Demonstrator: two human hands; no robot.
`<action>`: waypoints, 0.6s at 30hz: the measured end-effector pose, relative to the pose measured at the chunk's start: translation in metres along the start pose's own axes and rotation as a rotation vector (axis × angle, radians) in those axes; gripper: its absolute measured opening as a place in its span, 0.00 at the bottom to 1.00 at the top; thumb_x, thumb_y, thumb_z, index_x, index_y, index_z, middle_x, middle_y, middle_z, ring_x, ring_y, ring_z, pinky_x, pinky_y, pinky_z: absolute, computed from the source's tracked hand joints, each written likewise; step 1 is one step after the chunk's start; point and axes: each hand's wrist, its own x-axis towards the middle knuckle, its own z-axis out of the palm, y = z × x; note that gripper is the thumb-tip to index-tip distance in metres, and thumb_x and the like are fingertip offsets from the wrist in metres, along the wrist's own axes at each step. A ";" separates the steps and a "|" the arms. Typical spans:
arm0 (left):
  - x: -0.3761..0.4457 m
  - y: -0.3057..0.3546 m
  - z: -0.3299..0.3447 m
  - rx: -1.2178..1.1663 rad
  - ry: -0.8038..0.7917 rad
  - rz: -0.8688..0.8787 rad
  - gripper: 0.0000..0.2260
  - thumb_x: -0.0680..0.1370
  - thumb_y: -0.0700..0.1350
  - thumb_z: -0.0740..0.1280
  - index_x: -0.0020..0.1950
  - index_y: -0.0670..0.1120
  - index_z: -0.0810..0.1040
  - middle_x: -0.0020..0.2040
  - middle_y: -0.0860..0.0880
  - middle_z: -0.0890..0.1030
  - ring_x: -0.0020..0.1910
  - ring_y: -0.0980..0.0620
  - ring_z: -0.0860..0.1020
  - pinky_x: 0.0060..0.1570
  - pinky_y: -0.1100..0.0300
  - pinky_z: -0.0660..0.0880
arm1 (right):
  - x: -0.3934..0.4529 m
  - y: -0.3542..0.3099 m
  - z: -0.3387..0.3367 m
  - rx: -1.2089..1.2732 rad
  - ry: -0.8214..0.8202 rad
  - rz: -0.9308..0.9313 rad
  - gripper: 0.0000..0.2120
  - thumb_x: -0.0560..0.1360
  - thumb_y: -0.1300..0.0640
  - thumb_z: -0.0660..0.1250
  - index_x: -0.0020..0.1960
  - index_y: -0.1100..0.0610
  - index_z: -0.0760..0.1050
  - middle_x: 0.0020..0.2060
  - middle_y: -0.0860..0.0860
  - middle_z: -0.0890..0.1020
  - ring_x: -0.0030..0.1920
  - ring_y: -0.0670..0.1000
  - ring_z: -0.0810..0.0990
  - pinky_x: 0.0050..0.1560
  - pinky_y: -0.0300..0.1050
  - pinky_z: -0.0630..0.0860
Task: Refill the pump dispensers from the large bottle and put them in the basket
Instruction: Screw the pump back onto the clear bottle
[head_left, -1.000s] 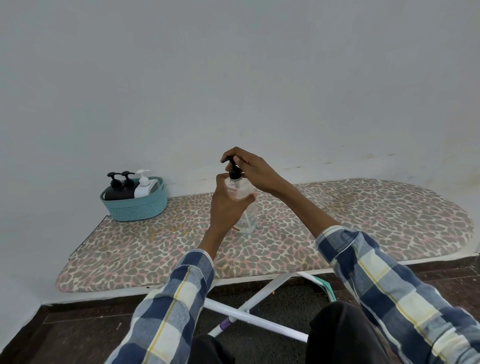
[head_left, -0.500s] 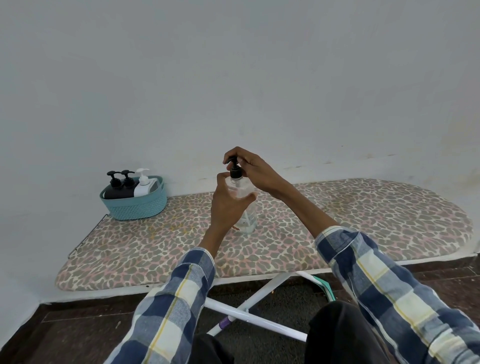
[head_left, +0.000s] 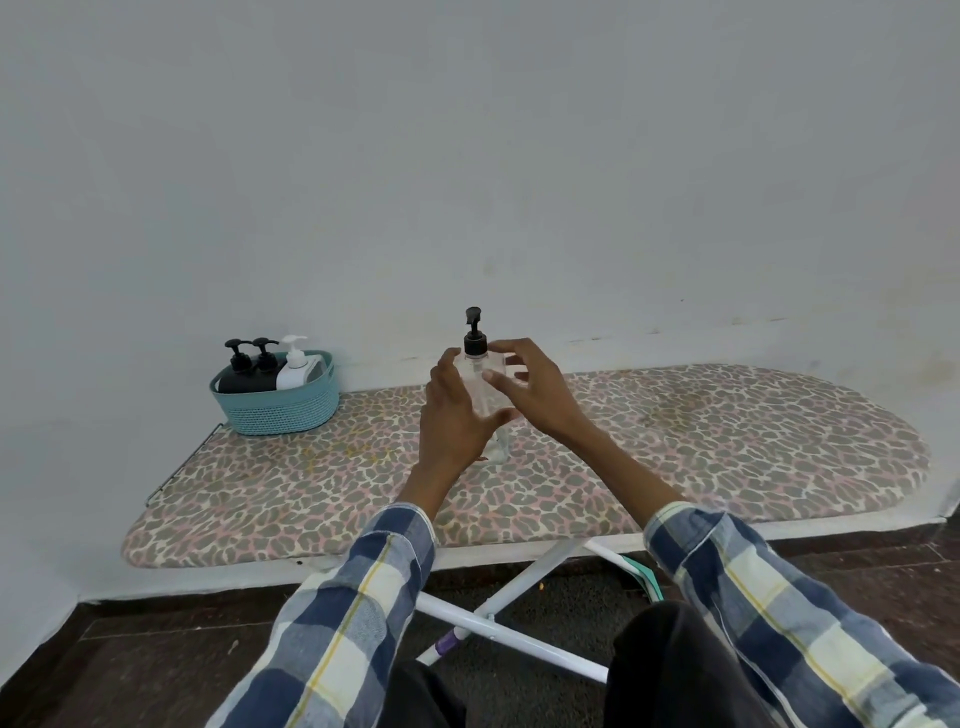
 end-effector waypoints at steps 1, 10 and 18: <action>0.000 0.000 0.000 0.003 0.000 0.007 0.52 0.68 0.62 0.82 0.81 0.48 0.55 0.76 0.43 0.69 0.70 0.40 0.74 0.59 0.40 0.79 | 0.000 -0.002 0.001 0.020 0.006 0.013 0.16 0.82 0.48 0.71 0.69 0.49 0.77 0.66 0.43 0.79 0.65 0.45 0.78 0.66 0.50 0.77; -0.007 -0.005 0.001 0.038 0.032 0.041 0.51 0.70 0.62 0.81 0.82 0.47 0.56 0.77 0.43 0.68 0.71 0.40 0.73 0.60 0.39 0.80 | 0.024 -0.020 0.015 0.030 0.074 0.027 0.09 0.79 0.52 0.76 0.59 0.49 0.83 0.47 0.36 0.86 0.54 0.34 0.83 0.51 0.29 0.71; -0.006 -0.007 0.005 0.013 0.047 0.011 0.52 0.70 0.61 0.82 0.84 0.46 0.56 0.78 0.44 0.67 0.74 0.41 0.72 0.62 0.40 0.80 | 0.020 -0.028 0.025 -0.184 0.198 0.028 0.15 0.79 0.47 0.74 0.64 0.49 0.84 0.55 0.42 0.88 0.59 0.42 0.84 0.63 0.50 0.80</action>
